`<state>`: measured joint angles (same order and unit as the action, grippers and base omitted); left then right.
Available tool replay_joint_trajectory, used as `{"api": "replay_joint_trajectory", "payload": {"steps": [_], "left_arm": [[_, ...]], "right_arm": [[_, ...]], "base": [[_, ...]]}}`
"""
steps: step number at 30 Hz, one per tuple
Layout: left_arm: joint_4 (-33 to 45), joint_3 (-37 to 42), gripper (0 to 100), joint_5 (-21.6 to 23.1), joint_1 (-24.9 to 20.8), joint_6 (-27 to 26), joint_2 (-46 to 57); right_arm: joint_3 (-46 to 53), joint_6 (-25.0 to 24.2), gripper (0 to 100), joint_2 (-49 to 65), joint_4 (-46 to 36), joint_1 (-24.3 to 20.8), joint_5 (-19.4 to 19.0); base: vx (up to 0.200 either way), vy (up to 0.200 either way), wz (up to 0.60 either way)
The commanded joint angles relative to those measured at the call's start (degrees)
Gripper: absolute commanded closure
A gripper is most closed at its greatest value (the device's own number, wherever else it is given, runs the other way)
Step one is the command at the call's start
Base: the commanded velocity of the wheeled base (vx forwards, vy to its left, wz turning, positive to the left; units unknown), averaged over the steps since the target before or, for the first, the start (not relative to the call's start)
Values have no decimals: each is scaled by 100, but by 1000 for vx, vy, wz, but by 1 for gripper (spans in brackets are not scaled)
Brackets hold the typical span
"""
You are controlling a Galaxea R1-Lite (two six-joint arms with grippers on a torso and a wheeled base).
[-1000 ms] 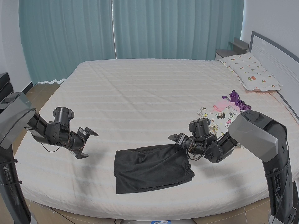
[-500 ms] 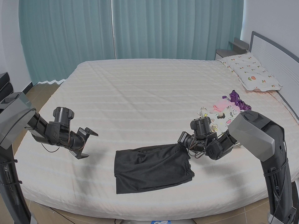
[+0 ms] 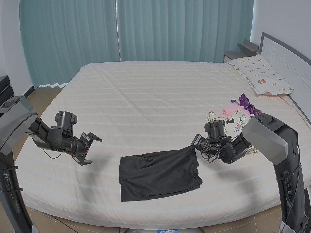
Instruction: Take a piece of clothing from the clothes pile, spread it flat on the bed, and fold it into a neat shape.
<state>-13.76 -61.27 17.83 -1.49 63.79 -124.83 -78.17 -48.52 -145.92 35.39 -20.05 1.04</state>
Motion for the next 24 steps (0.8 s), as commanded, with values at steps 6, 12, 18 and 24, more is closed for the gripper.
{"api": "replay_joint_trajectory", "payload": {"steps": [6, 12, 18, 24], "left_arm": [[-4, 1, 0, 1, -1, 2, 3], [-4, 1, 0, -8, -1, 10, 3], [-4, 1, 0, 1, -1, 2, -6], [-4, 1, 0, -8, -1, 10, 3]], "right_arm": [[-41, -52, 100, -42, -50, 133, 2], [-32, -52, 100, -86, -58, 168, 2], [12, -52, 100, -130, -41, 168, -51], [706, 132, 0, 442, -23, 239, -183]], "base": [[0, 0, 0], [0, 0, 0], [0, 0, 0], [0, 0, 0]]}}
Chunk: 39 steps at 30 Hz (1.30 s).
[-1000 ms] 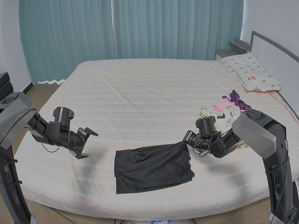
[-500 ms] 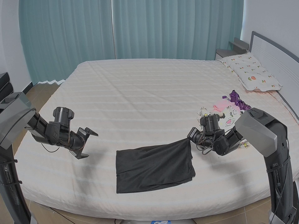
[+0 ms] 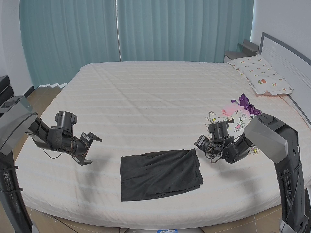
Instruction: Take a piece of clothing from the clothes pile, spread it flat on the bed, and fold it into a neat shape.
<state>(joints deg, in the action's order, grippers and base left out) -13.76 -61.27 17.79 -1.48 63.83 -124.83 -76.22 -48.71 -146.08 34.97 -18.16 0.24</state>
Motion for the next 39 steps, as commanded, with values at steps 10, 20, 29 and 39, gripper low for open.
{"api": "replay_joint_trajectory", "payload": {"steps": [10, 20, 29, 39], "left_arm": [[-4, 1, 0, 6, -11, -2, -6], [-4, 1, 0, 6, -11, -11, -6], [-4, 1, 0, 6, -11, -11, -6], [-4, -8, 0, 6, -11, -11, -6]], "right_arm": [[2410, 1540, 0, 1222, 475, 305, -1659], [2647, 1690, 0, 1029, 739, 41, -1712], [2427, 1672, 0, 897, 730, -12, -1747], [2313, 1690, 100, 783, 651, -144, -1738]], "base": [[-40, 0, 0], [-80, 0, 0], [0, 0, 0], [0, 0, 0]]}}
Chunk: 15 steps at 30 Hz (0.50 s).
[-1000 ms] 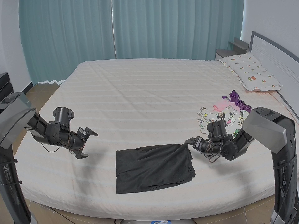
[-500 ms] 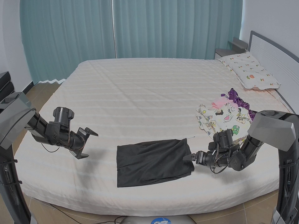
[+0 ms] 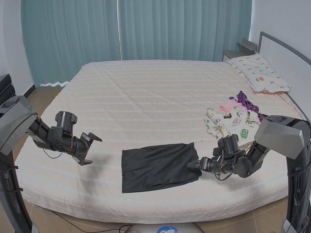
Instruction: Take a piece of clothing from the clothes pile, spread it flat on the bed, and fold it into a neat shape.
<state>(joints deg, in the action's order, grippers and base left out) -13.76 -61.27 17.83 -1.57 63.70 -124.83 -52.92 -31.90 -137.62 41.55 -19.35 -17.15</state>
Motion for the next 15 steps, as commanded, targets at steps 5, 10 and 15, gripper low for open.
{"api": "replay_joint_trajectory", "payload": {"steps": [5, 10, 15], "left_arm": [[-4, -8, 0, 1, -1, 11, -6], [-4, -8, 0, 1, -1, 11, -6], [-4, -8, 0, 1, -1, 11, -6]], "right_arm": [[62, 255, 100, -19, -314, 1, 19], [247, 879, 100, 7, -507, 54, 151], [361, 888, 100, 280, -472, 71, 203]], "base": [[0, 0, 0], [0, 0, 0], [0, 0, 0]]}}
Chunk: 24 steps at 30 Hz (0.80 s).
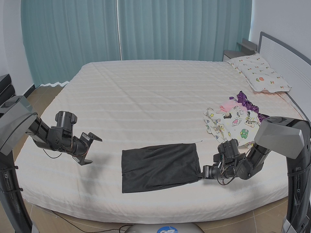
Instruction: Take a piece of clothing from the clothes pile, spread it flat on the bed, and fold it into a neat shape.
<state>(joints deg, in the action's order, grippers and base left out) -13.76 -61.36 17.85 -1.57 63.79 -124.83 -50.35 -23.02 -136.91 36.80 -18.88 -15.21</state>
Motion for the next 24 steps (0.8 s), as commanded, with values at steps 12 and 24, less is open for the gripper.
{"api": "replay_joint_trajectory", "payload": {"steps": [12, 24], "left_arm": [[-4, -8, 0, -1, -1, 10, -6], [-4, -8, 0, -1, -1, 10, -6]], "right_arm": [[377, 183, 100, 490, -226, 183, 1], [324, 588, 100, 490, -701, 298, -8]], "base": [[0, 0, 0], [0, 0, 0]]}}
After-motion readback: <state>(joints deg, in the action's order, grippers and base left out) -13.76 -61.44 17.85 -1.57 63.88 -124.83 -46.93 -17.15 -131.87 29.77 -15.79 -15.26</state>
